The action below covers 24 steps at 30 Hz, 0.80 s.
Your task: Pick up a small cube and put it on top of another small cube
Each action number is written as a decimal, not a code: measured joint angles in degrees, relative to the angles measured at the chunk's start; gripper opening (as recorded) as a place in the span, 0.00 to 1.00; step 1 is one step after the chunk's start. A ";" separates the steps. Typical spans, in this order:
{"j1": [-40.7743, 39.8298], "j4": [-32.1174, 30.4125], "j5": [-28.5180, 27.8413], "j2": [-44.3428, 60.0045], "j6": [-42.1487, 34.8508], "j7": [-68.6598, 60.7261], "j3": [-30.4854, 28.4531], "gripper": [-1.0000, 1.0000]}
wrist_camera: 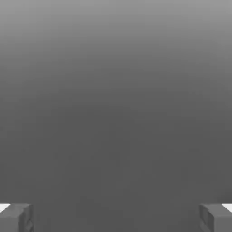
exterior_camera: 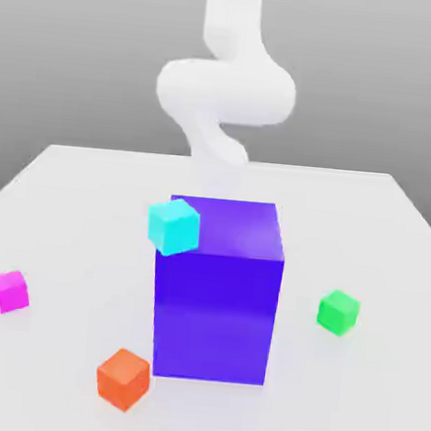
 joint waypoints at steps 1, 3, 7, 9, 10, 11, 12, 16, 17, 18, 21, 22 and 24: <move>-1.08 -0.89 -0.29 2.23 1.21 0.16 -1.07 0.50; -3.21 -2.58 -0.71 6.46 3.50 0.37 -3.13 0.50; -7.08 -5.89 -1.18 14.62 8.02 0.50 -7.69 0.50; -8.83 -7.53 -1.22 18.68 10.25 0.43 -10.23 0.50; -9.77 -8.35 -1.10 20.72 11.39 0.29 -11.45 0.50; -10.68 -9.18 -0.91 22.77 12.52 0.10 -12.70 0.50; -11.59 -10.00 -0.62 24.83 13.64 -0.15 -13.94 0.50; -15.31 -13.29 1.68 33.26 18.14 -2.01 -18.60 0.50; -16.39 -14.11 2.61 35.42 19.25 -2.72 -19.73 0.50; -18.44 -14.93 3.71 37.62 20.35 -3.56 -20.74 0.50; -22.64 -17.33 7.92 44.29 23.57 -6.73 -21.96 0.50; -23.98 -18.11 9.49 46.54 24.61 -7.91 -22.03 0.50; -26.52 -18.26 13.63 50.93 27.20 -11.00 -20.03 0.50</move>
